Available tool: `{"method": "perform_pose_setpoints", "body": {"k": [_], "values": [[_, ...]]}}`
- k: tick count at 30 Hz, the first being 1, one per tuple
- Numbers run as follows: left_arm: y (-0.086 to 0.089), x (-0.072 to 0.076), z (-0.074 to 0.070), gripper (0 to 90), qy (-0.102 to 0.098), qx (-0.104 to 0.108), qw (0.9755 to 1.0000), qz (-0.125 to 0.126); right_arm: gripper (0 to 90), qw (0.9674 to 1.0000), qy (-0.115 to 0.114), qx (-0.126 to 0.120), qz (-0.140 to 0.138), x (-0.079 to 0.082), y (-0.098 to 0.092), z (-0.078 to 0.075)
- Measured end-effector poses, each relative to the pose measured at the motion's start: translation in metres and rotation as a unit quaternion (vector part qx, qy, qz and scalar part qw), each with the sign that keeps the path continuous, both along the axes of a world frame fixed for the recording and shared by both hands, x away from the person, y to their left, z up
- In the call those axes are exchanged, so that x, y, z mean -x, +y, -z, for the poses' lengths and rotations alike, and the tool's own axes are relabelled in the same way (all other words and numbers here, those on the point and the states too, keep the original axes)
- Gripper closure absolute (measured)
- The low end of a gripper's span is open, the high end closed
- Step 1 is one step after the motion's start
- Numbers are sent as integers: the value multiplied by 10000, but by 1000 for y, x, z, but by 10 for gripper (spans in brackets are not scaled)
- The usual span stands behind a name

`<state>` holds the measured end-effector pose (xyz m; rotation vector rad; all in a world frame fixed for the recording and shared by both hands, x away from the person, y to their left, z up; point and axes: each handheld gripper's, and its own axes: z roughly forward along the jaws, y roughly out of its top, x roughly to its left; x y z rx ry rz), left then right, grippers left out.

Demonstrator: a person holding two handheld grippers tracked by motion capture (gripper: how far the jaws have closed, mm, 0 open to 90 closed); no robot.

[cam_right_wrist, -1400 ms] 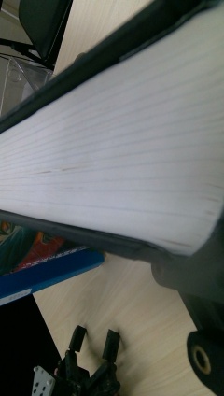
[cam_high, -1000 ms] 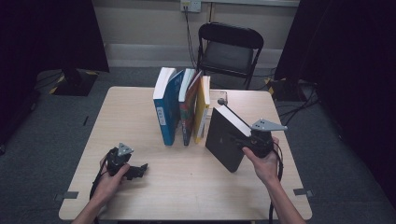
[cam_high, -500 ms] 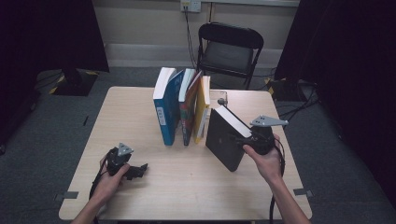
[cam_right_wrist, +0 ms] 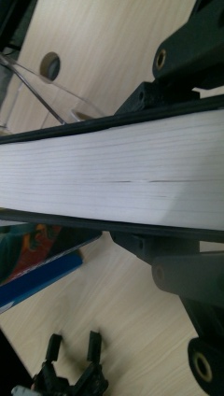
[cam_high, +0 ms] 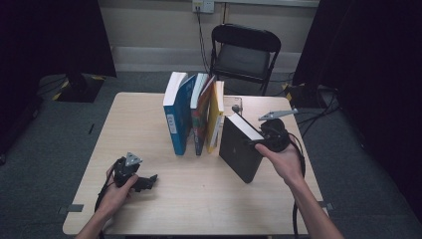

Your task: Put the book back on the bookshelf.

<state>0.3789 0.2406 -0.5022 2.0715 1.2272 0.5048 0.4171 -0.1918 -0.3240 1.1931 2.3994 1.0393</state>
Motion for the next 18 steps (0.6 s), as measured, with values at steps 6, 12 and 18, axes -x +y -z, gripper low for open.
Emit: {"method": "perform_pose_setpoints", "body": {"k": [6,12,18], "values": [[0,0,0,0,-3,-4,10000,5,472,9981,551,272,81,-11,11,-7],[0,-1,0,0,-6,-8,10000,32,466,9891,1237,789,82,-30,25,-9],[1,-1,0,0,0,-9,10000,44,468,9802,1520,1266,75,-38,39,-4]]}}
